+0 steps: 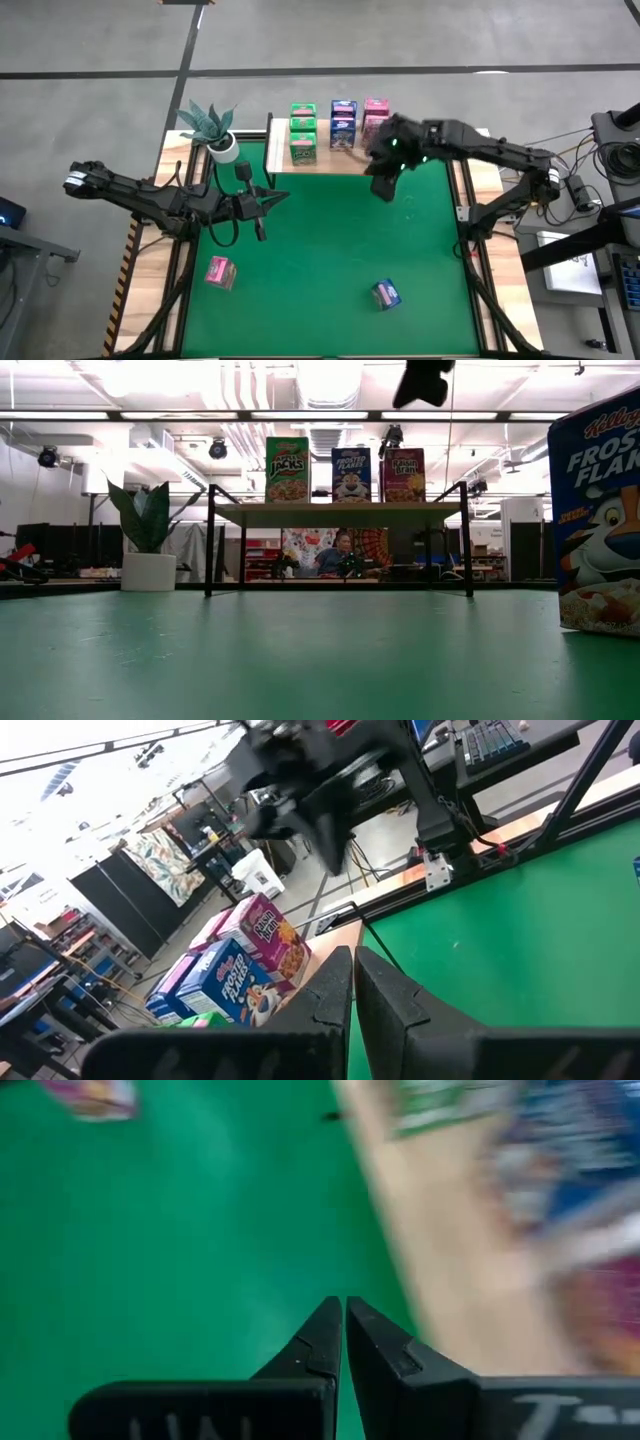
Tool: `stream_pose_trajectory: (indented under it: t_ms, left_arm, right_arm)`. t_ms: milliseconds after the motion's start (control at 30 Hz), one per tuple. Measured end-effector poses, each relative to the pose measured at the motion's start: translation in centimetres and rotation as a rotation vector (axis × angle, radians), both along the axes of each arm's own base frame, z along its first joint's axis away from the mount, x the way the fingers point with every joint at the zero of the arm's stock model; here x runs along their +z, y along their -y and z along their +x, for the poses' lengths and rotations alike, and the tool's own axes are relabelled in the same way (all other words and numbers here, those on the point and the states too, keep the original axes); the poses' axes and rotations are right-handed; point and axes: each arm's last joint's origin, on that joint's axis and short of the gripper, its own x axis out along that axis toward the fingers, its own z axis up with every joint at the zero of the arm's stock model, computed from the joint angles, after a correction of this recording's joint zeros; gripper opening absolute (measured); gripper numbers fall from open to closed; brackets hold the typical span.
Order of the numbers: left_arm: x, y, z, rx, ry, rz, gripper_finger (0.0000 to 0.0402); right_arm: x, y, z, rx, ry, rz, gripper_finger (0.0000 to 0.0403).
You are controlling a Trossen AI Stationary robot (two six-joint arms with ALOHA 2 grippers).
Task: Stack cereal on shelf
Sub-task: Put the blue cereal box on the shelf aligned with the other blue cereal boxes
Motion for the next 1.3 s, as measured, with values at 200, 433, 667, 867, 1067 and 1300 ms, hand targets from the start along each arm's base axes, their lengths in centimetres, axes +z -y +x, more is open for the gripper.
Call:
stream_pose_trajectory:
  t_ms: [200, 433, 667, 867, 1067, 1300]
  left_arm:
    - [0.0, 0.0, 0.0, -0.001, 0.005, -0.014, 0.0000]
    - [0.1, 0.0, 0.0, 0.000, 0.013, -0.036, 0.0000]
    - [0.1, 0.0, 0.0, 0.000, 0.020, -0.050, 0.0000]
    - [0.1, 0.0, 0.0, 0.000, 0.024, -0.061, 0.0000]
    - [0.1, 0.0, 0.0, 0.001, 0.025, -0.065, 0.0000]
    - [0.1, 0.0, 0.0, 0.000, 0.020, -0.047, 0.0000]
  right_arm:
    - [-1.5, -5.4, 2.2, -0.039, -0.040, 0.203, 0.0009]
    - [-4.6, -13.1, 4.0, -0.121, -0.236, 0.473, 0.0009]
    - [-8.4, -19.6, 3.3, -0.251, -0.595, 0.613, 0.0009]
    - [-10.0, -22.1, 2.5, -0.355, -0.708, 0.573, 0.0009]
    - [-10.5, -22.6, 2.5, -0.425, -0.688, 0.547, 0.0011]
    - [-10.3, -22.6, 2.4, -0.471, -0.685, 0.568, 0.0077]
